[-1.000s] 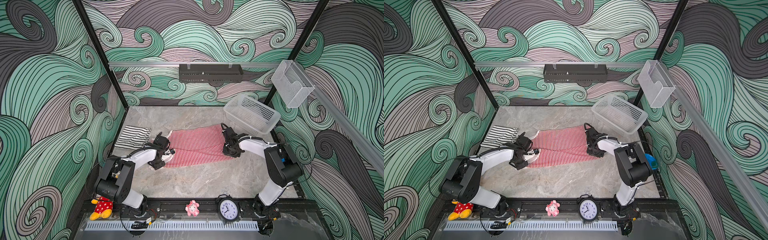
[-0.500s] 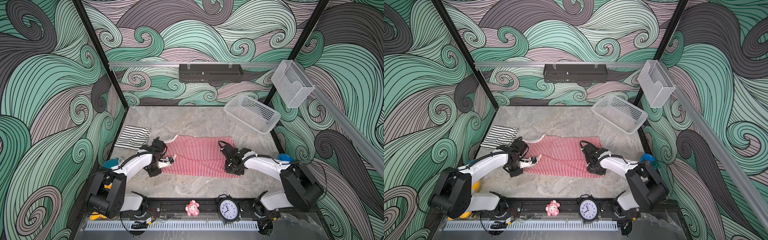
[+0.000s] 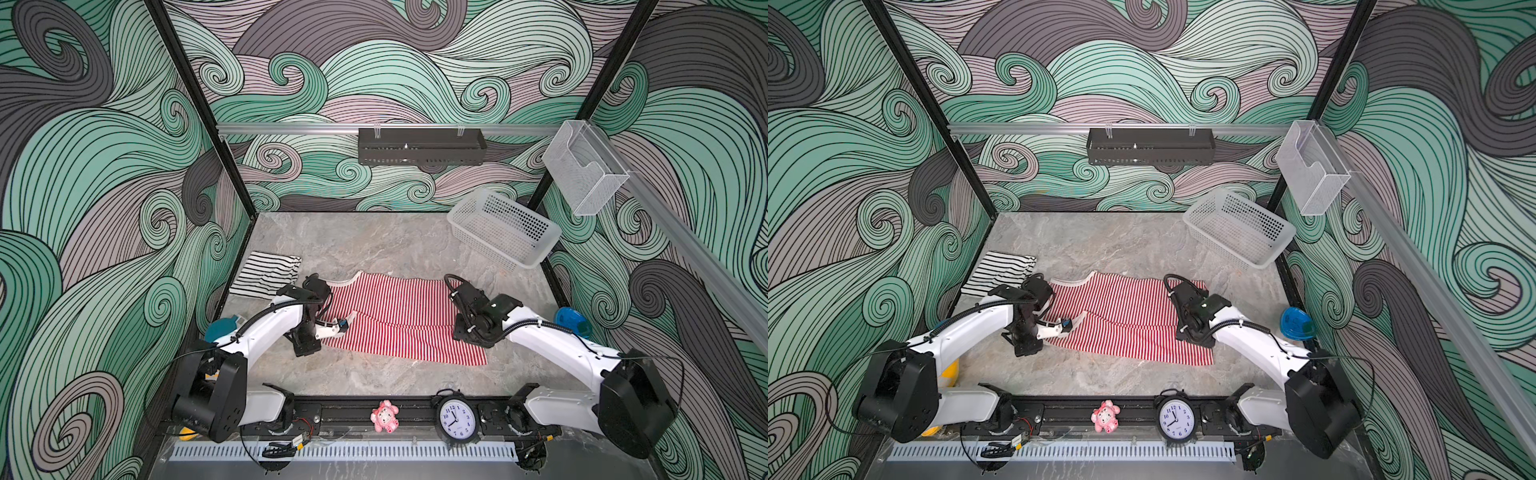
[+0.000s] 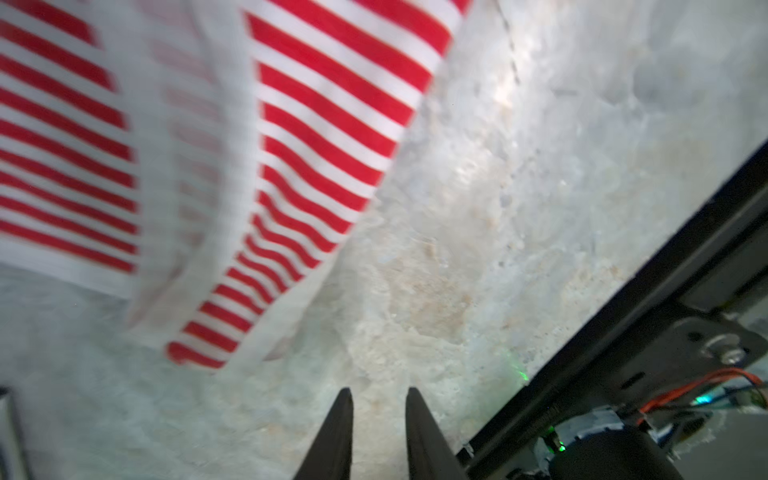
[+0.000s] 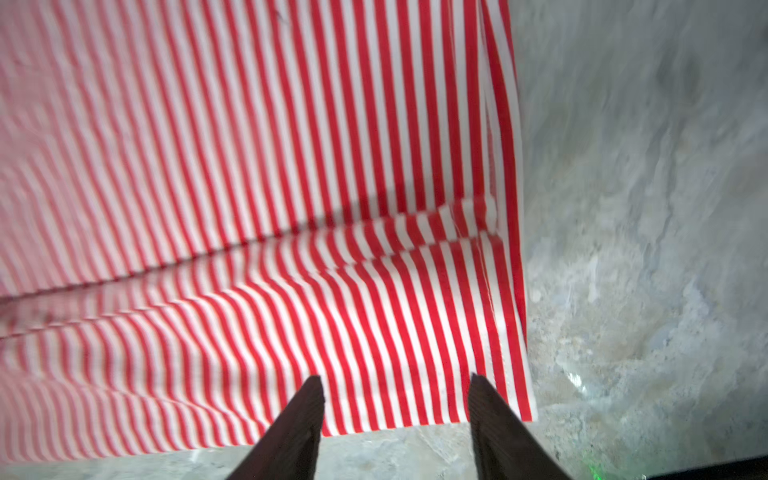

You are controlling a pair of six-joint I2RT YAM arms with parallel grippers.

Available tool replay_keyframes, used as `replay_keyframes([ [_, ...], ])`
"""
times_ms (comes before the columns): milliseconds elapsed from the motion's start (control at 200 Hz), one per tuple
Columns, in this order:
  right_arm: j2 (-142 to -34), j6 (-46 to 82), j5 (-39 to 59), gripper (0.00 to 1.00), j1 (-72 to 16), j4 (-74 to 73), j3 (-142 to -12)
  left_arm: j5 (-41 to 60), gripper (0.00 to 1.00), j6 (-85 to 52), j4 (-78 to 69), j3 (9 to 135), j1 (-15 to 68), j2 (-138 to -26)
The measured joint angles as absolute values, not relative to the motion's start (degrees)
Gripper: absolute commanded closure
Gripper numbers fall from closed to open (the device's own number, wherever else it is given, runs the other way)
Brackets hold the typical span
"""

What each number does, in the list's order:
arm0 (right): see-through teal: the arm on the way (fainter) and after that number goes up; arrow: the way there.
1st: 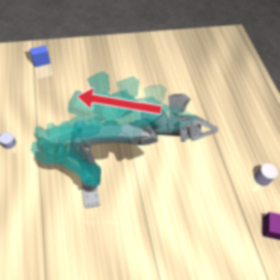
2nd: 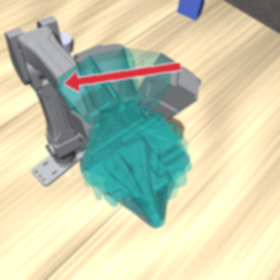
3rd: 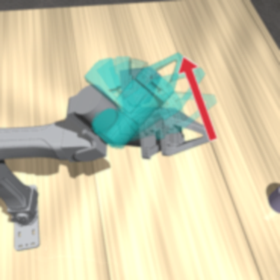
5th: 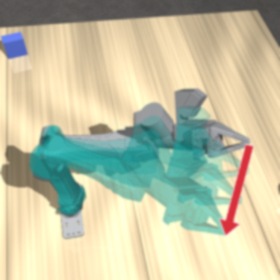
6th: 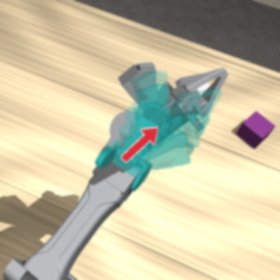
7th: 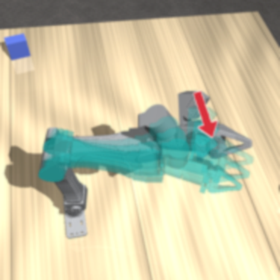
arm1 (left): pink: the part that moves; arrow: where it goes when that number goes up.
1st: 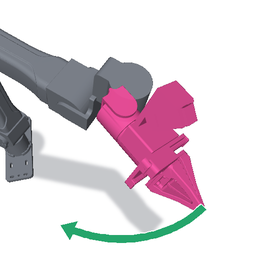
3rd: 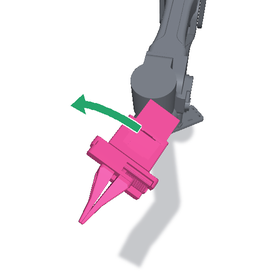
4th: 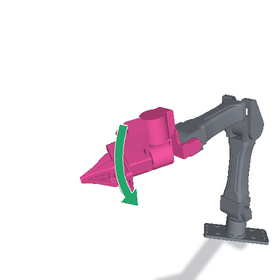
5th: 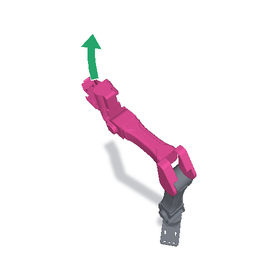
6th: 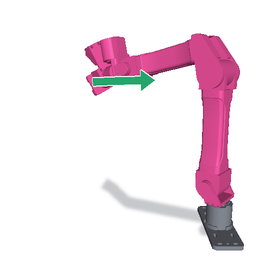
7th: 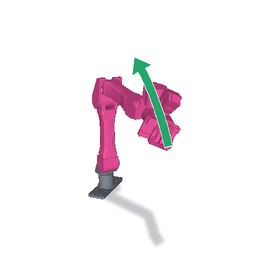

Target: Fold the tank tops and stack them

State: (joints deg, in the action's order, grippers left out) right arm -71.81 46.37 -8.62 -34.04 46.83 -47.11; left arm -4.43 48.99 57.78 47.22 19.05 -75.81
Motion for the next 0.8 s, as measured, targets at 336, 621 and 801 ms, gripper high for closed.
replay_keyframes([
  [336,-80.29,40.75,-5.54,0.4,-21.58,41.63,-57.87,-1.19,0.58,36.56,47.2,71.66,17.69,-94.87],
  [621,-99.02,35.4,-3.66,0.52,-13.93,39.11,-71.66,3.51,0.58,29.65,45.5,92.73,17.67,-117.14],
  [801,-107.09,33.52,-3.6,0.56,-11.25,39.0,-76.2,6.02,0.58,28.36,46.39,100.68,17.67,-125.6],
])
